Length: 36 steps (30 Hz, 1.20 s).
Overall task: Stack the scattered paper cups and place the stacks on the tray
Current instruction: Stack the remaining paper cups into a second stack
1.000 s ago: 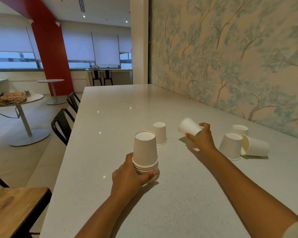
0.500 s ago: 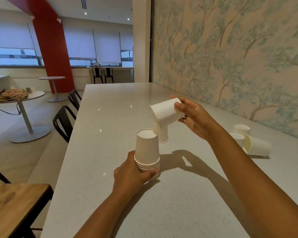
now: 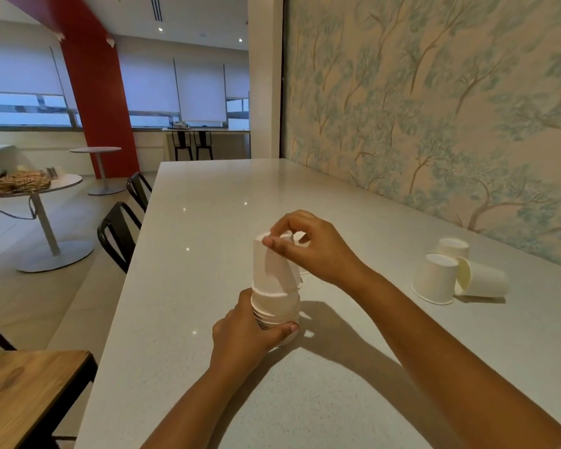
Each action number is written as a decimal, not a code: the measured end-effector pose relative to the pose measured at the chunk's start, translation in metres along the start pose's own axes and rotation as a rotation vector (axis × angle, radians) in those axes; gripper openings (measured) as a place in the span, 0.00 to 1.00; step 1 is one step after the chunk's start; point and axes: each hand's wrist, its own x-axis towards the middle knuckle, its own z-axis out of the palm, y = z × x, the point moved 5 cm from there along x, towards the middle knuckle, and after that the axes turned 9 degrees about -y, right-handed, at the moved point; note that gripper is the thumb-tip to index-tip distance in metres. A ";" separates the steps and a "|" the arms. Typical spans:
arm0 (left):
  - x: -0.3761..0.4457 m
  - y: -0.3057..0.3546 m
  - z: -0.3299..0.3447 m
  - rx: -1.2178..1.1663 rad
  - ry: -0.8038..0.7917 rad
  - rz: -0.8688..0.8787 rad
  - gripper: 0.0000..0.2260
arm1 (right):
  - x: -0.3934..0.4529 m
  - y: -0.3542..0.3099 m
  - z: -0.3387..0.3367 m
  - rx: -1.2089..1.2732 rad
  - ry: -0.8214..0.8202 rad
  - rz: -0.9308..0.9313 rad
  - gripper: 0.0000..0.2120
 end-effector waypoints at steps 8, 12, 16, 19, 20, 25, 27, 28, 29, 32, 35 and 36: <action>-0.002 0.002 0.000 -0.059 -0.026 0.021 0.36 | 0.001 0.033 -0.005 0.528 0.182 0.114 0.16; -0.002 0.002 -0.001 -0.067 -0.013 0.012 0.35 | 0.005 0.069 -0.006 0.467 0.392 0.309 0.11; -0.001 0.003 -0.002 -0.071 -0.009 0.018 0.35 | 0.020 0.102 0.007 -0.013 0.182 0.436 0.25; -0.002 0.003 -0.002 -0.061 -0.019 0.024 0.35 | 0.021 0.125 0.018 -0.197 0.026 0.542 0.34; -0.003 0.004 -0.002 -0.064 -0.021 0.030 0.35 | 0.021 0.131 0.021 -0.239 -0.010 0.550 0.32; -0.004 0.005 -0.002 -0.067 -0.026 0.048 0.35 | 0.016 0.133 0.014 -0.240 0.119 0.517 0.11; -0.004 0.005 -0.002 -0.069 -0.027 0.056 0.35 | 0.014 0.130 0.010 -0.219 0.156 0.541 0.09; -0.004 0.005 -0.002 -0.068 -0.027 0.059 0.35 | 0.012 0.128 0.009 -0.215 0.159 0.540 0.10; -0.004 0.005 -0.002 -0.067 -0.027 0.063 0.34 | 0.008 0.126 0.007 -0.204 0.163 0.526 0.11; -0.005 0.005 -0.002 -0.073 -0.028 0.070 0.34 | -0.005 0.114 -0.003 -0.085 0.221 0.463 0.09; -0.004 0.005 -0.004 -0.058 -0.030 0.076 0.34 | -0.021 0.093 -0.023 0.093 0.302 0.413 0.09; -0.004 0.007 -0.004 -0.044 -0.036 0.082 0.33 | -0.029 0.085 -0.029 0.130 0.316 0.391 0.09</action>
